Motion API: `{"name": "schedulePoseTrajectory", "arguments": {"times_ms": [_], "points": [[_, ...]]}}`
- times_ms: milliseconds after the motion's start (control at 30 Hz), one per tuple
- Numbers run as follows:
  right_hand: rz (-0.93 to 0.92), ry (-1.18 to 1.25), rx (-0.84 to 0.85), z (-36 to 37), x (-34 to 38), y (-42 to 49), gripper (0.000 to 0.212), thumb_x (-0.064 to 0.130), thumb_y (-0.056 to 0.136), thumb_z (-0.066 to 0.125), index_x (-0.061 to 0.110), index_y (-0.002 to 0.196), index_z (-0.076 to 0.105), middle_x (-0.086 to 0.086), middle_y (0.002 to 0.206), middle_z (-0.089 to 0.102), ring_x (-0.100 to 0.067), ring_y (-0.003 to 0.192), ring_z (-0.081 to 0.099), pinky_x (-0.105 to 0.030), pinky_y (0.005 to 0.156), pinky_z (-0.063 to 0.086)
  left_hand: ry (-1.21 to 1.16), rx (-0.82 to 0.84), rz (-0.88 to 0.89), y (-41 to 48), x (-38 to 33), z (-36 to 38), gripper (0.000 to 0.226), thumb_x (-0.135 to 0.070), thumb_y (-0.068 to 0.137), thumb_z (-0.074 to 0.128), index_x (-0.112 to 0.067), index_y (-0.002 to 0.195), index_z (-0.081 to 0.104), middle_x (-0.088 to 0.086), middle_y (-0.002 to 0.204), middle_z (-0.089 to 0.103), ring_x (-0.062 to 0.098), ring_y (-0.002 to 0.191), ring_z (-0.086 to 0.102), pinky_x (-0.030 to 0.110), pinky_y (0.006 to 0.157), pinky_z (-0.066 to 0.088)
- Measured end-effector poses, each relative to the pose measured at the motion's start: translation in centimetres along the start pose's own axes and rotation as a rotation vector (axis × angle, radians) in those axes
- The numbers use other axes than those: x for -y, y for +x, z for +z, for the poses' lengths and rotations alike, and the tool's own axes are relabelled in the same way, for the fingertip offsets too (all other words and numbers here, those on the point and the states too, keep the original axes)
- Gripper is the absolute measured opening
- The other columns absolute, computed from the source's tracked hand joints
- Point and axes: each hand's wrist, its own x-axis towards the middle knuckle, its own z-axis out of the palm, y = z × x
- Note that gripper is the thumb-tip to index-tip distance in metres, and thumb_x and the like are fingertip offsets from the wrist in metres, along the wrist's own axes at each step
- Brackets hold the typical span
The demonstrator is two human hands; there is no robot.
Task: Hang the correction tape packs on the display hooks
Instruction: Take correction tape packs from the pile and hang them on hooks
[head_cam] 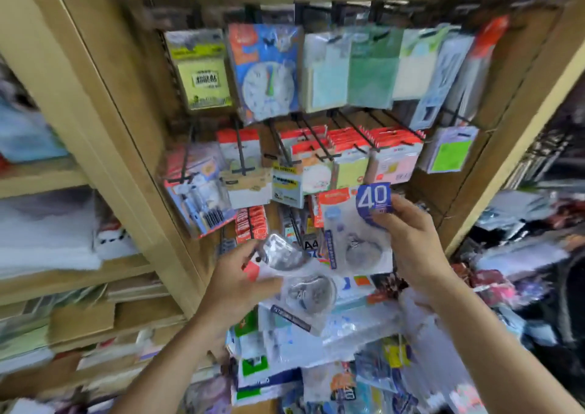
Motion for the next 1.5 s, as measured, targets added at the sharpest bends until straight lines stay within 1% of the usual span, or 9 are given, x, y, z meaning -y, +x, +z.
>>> {"name": "schedulePoseTrajectory", "arguments": {"times_ms": [67, 167, 333, 667, 867, 1033, 1233, 1400, 1500], "points": [[-0.111, -0.012, 0.02, 0.2, 3.3, 1.3, 0.03, -0.01, 0.092, 0.054, 0.013, 0.099, 0.072, 0.007, 0.089, 0.075, -0.007, 0.084, 0.064, -0.019, 0.077, 0.051, 0.001, -0.018, 0.072, 0.9, -2.7, -0.7, 0.043, -0.014, 0.069, 0.086, -0.04, 0.1, 0.071, -0.021, 0.085, 0.072, 0.0, 0.083, 0.065, 0.02, 0.073, 0.05], [-0.238, -0.013, 0.03, 0.3, 7.8, 3.1, 0.035, -0.008, 0.092, 0.055, 0.021, 0.096, 0.073, 0.007, 0.092, 0.075, -0.01, 0.087, 0.066, -0.022, 0.079, 0.052, -0.014, -0.094, 0.216, 2.1, -7.4, -1.4, 0.035, -0.019, 0.074, 0.088, -0.048, 0.085, 0.071, -0.014, 0.069, 0.065, 0.001, 0.066, 0.055, 0.019, 0.064, 0.045], [-0.423, -0.058, 0.015, 0.3, 14.6, 6.0, 0.032, -0.008, 0.093, 0.055, 0.02, 0.101, 0.069, 0.011, 0.088, 0.075, -0.009, 0.085, 0.067, -0.024, 0.082, 0.054, -0.134, -0.217, 0.388, 4.1, -13.7, -2.3, 0.019, -0.032, 0.072, 0.082, -0.024, 0.086, 0.073, 0.007, 0.08, 0.073, 0.021, 0.072, 0.065, 0.038, 0.067, 0.052], [-0.638, -0.105, -0.089, -0.1, 26.4, 13.8, 0.021, 0.002, 0.092, 0.06, 0.016, 0.106, 0.066, 0.006, 0.09, 0.074, -0.01, 0.083, 0.071, -0.027, 0.075, 0.057, -0.231, -0.384, 0.497, 10.0, -23.6, -3.6, 0.017, -0.009, 0.084, 0.078, -0.026, 0.086, 0.079, -0.004, 0.094, 0.079, 0.013, 0.09, 0.073, 0.034, 0.084, 0.055], [-0.653, -0.131, -0.206, 0.1, 30.0, 20.4, 0.02, 0.004, 0.091, 0.061, 0.018, 0.104, 0.065, 0.002, 0.094, 0.073, -0.009, 0.084, 0.069, -0.031, 0.077, 0.057, -0.278, -0.408, 0.489, 15.3, -28.8, -3.7, 0.003, -0.013, 0.088, 0.075, -0.015, 0.09, 0.075, -0.004, 0.081, 0.076, 0.003, 0.071, 0.066, 0.017, 0.062, 0.049], [-0.631, -0.152, -0.204, 0.6, 30.9, 23.7, 0.021, 0.007, 0.094, 0.061, 0.02, 0.111, 0.064, 0.001, 0.106, 0.072, -0.011, 0.094, 0.069, -0.032, 0.082, 0.057, -0.229, -0.376, 0.448, 20.2, -30.5, -2.5, 0.007, -0.013, 0.088, 0.074, -0.019, 0.09, 0.075, 0.0, 0.087, 0.078, 0.016, 0.085, 0.07, 0.034, 0.079, 0.055], [-0.698, -0.163, -0.242, 0.7, 30.8, 24.4, 0.027, 0.011, 0.095, 0.061, 0.017, 0.121, 0.064, 0.004, 0.108, 0.072, -0.004, 0.096, 0.068, -0.023, 0.08, 0.056, -0.26, -0.314, 0.333, 23.0, -30.1, -1.7, 0.003, -0.007, 0.086, 0.074, -0.01, 0.086, 0.073, -0.001, 0.07, 0.074, 0.008, 0.061, 0.068, 0.022, 0.059, 0.051], [-0.676, -0.106, -0.288, 0.2, 29.4, 24.5, 0.019, 0.016, 0.096, 0.061, 0.022, 0.114, 0.064, 0.013, 0.1, 0.07, 0.002, 0.089, 0.067, -0.017, 0.072, 0.053, -0.218, -0.247, 0.304, 23.0, -28.8, -2.1, 0.02, -0.012, 0.084, 0.078, 0.003, 0.096, 0.073, 0.017, 0.093, 0.077, 0.031, 0.087, 0.073, 0.046, 0.087, 0.055], [-0.66, -0.094, -0.26, 0.1, 29.5, 24.5, 0.02, 0.018, 0.096, 0.062, 0.021, 0.116, 0.066, 0.01, 0.102, 0.072, -0.001, 0.092, 0.069, -0.019, 0.074, 0.057, -0.205, -0.246, 0.314, 22.9, -28.6, -2.2, 0.018, -0.012, 0.085, 0.077, 0.002, 0.097, 0.074, 0.016, 0.094, 0.077, 0.035, 0.094, 0.073, 0.048, 0.089, 0.057]]}}
